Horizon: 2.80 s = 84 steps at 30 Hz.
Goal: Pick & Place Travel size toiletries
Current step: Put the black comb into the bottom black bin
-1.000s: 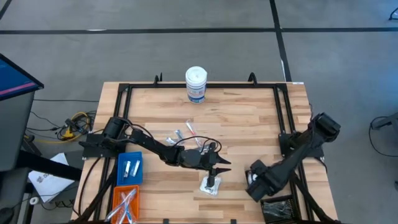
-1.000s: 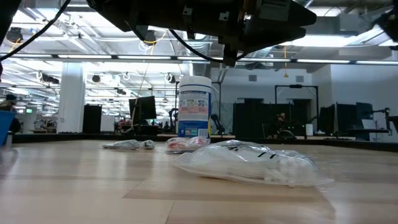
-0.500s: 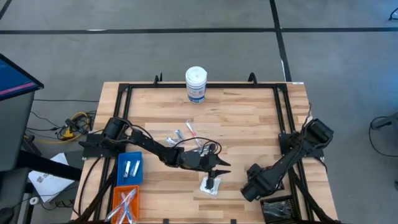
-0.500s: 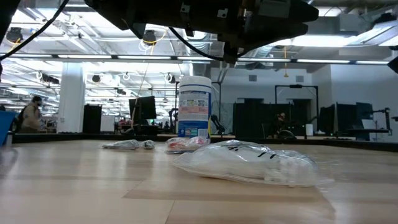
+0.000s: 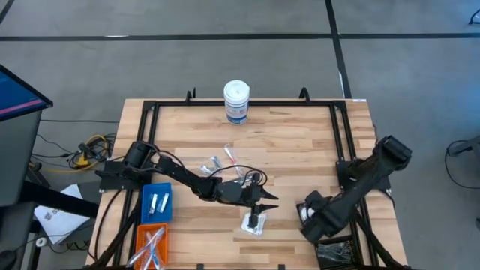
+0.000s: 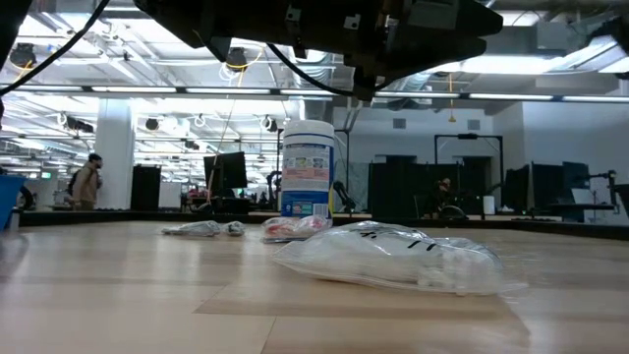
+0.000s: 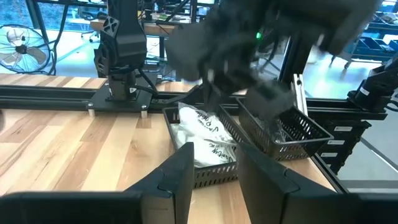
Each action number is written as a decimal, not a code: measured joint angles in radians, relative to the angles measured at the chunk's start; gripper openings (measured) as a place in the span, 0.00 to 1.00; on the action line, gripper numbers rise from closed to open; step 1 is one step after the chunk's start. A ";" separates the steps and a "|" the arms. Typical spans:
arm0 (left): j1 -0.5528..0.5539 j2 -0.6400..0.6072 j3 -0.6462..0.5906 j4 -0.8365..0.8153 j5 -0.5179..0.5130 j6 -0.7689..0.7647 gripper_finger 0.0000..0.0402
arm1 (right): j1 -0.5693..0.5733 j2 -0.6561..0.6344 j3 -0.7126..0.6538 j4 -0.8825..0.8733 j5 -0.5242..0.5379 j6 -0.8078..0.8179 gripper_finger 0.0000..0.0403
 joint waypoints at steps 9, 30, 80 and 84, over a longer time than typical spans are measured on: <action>0.002 0.000 0.000 0.000 0.000 0.026 0.29 | 0.049 -0.094 0.079 0.019 0.417 -0.005 0.00; 0.004 0.000 -0.003 -0.115 -0.003 -0.006 0.29 | -0.185 -0.086 0.060 0.326 0.948 -0.958 0.00; 0.008 -0.326 -0.521 -0.315 -0.296 -0.186 0.07 | -0.684 -0.184 -0.364 1.289 0.212 -1.629 0.00; 0.031 -0.266 -0.502 -0.305 -0.243 -0.189 0.21 | -0.701 -0.184 -0.364 1.297 0.212 -1.642 0.00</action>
